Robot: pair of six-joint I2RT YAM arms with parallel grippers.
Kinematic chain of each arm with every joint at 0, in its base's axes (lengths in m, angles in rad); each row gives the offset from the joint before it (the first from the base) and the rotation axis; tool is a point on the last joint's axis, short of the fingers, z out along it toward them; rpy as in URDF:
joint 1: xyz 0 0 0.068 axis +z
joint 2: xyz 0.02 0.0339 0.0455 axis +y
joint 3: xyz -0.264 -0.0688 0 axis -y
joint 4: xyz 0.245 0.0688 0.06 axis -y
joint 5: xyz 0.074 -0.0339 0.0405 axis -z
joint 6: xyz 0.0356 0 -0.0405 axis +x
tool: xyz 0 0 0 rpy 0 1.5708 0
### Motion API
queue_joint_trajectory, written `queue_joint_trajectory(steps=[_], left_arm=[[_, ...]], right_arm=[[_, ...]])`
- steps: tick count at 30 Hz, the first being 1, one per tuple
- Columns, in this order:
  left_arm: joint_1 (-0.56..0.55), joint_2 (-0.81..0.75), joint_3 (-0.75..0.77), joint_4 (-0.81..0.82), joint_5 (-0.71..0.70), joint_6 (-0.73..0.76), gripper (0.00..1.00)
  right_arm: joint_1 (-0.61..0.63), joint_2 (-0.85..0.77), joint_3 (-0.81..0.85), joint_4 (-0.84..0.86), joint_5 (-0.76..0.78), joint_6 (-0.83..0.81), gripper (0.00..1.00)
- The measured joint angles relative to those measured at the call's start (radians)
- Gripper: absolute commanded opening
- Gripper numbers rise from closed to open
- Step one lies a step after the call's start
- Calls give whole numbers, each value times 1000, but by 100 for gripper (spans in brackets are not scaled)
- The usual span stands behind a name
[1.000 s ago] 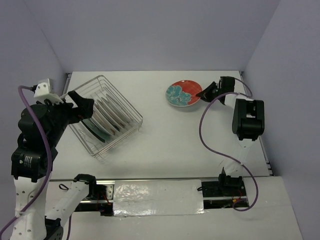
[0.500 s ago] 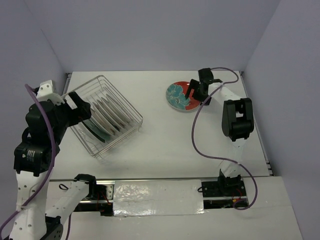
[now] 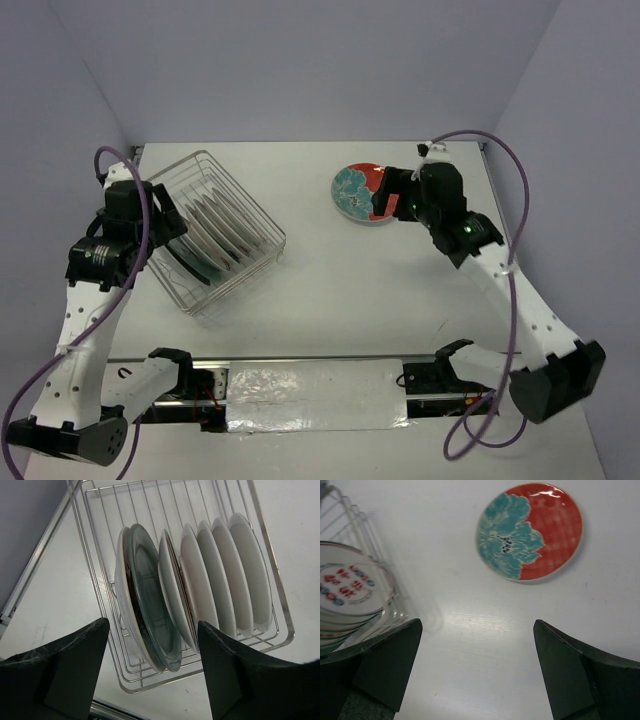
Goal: Unload the plates from the dish rack
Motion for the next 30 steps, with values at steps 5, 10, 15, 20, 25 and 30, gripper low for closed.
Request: queue_joint_trajectory(steps=[5, 10, 15, 20, 25, 30], left_arm=[[0, 24, -41, -3, -32, -46, 76], [0, -31, -87, -10, -97, -109, 61], [0, -109, -134, -16, -146, -153, 58], [1, -98, -156, -1, -149, -155, 58], [1, -85, -193, 27, -148, -155, 58], [1, -73, -220, 46, -148, -156, 55]], right_arm=[[24, -171, -105, 41, -89, -12, 100], [24, -148, -172, 38, -121, -13, 100], [24, -132, -201, 33, -151, -13, 99], [25, -142, -201, 34, -166, -13, 99], [27, -167, -201, 34, -171, -13, 99], [29, -183, -201, 32, -177, -16, 99]])
